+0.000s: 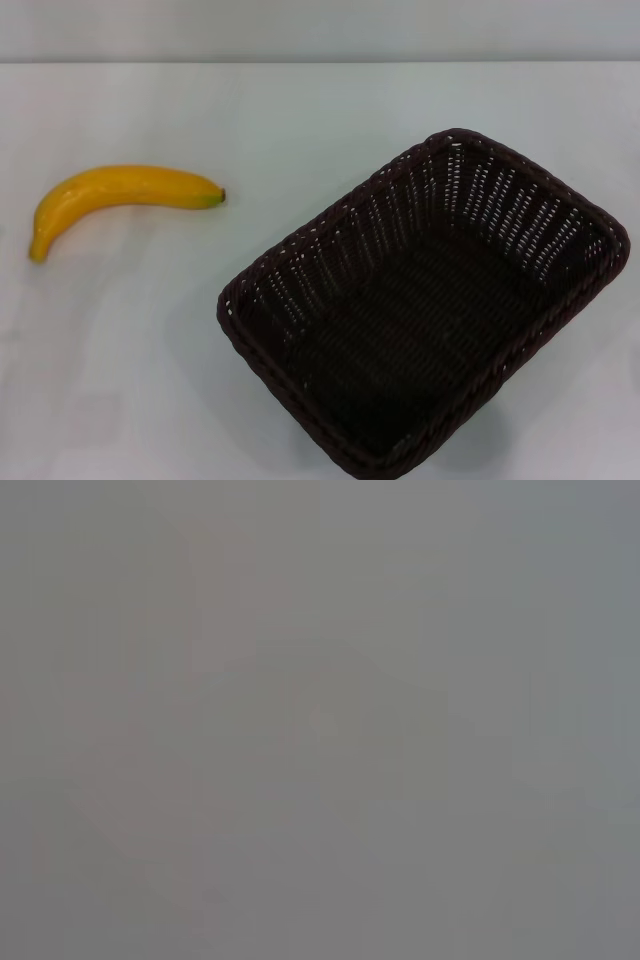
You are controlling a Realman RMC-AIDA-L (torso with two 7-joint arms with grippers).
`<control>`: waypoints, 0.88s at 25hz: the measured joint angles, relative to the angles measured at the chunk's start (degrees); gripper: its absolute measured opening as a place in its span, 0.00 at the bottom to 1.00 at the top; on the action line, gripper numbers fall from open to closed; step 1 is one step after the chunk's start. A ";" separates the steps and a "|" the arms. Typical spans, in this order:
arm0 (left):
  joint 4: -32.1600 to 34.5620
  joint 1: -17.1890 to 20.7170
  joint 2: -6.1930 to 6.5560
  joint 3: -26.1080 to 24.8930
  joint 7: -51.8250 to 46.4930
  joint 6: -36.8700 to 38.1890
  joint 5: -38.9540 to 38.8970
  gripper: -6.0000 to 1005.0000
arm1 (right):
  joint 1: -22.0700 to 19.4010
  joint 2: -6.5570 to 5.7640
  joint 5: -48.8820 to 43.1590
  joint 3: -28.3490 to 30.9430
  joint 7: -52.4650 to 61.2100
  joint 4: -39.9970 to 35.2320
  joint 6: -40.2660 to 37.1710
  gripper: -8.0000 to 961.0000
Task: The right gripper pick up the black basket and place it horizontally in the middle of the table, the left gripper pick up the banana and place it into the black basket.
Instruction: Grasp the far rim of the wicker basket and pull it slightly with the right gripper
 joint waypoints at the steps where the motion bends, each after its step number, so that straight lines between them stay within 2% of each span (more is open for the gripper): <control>1: 0.00 0.03 0.01 0.00 -0.01 -0.01 0.00 0.88 | 0.00 0.00 0.00 0.00 -0.09 0.00 0.16 0.88; 11: 0.21 -0.18 0.16 0.00 -0.05 0.08 -0.04 0.88 | 0.36 0.00 -0.02 -0.05 0.39 0.45 0.69 0.88; 15: 0.37 -0.17 0.24 0.07 -0.05 0.25 0.09 0.88 | 0.09 0.00 -0.42 -0.65 4.04 -1.12 1.76 0.88; 18: 0.42 -0.16 0.26 0.10 -0.05 0.32 0.12 0.88 | -0.69 -0.11 -1.82 -2.40 11.56 -5.79 2.06 0.88; 22: 0.44 -0.10 0.27 0.09 -0.05 0.27 0.16 0.88 | -2.19 -0.27 -6.59 -6.78 28.61 -18.01 0.94 0.88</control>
